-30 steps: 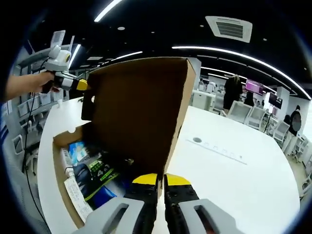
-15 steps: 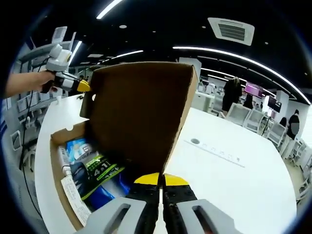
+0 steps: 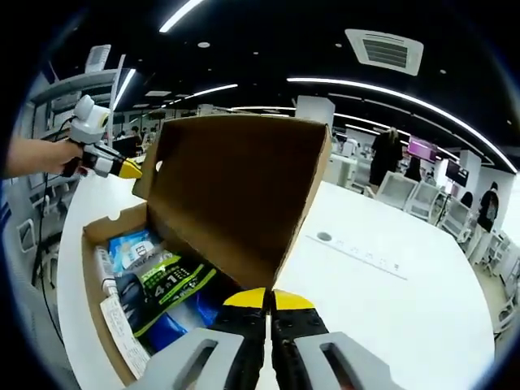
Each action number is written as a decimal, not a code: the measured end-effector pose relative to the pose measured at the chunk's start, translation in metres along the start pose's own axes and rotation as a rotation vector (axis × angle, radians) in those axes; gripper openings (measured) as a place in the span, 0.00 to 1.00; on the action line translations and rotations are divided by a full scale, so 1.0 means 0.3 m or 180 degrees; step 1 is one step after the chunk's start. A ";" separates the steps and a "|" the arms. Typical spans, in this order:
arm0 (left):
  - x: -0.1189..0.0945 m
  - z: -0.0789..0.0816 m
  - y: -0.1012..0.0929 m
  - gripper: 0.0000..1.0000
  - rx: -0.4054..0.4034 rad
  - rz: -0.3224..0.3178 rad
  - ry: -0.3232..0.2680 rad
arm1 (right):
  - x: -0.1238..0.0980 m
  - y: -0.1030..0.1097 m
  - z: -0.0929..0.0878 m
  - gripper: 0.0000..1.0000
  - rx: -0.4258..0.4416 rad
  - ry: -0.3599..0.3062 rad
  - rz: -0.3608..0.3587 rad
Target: Operate the shoe box by opening the lid, removing the specified soft item, and placing it in the target area until the item is outside and the box remains undamaged.
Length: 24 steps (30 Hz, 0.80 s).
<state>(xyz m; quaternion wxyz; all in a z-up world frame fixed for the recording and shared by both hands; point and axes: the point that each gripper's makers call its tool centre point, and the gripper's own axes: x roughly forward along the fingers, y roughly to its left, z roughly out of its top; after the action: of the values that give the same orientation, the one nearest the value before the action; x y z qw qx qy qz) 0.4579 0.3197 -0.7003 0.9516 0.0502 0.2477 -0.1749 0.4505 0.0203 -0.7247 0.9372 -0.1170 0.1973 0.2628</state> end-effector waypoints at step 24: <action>0.042 -0.018 0.005 0.00 -0.0245 0.0047 0.0115 | 0.029 -0.024 0.017 0.00 0.0068 0.0023 -0.0012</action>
<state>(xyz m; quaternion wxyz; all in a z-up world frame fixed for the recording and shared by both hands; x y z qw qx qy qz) 0.4665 0.3183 -0.7111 0.9495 0.0185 0.2710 -0.1572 0.4628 0.0199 -0.7232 0.9381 -0.1084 0.2033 0.2585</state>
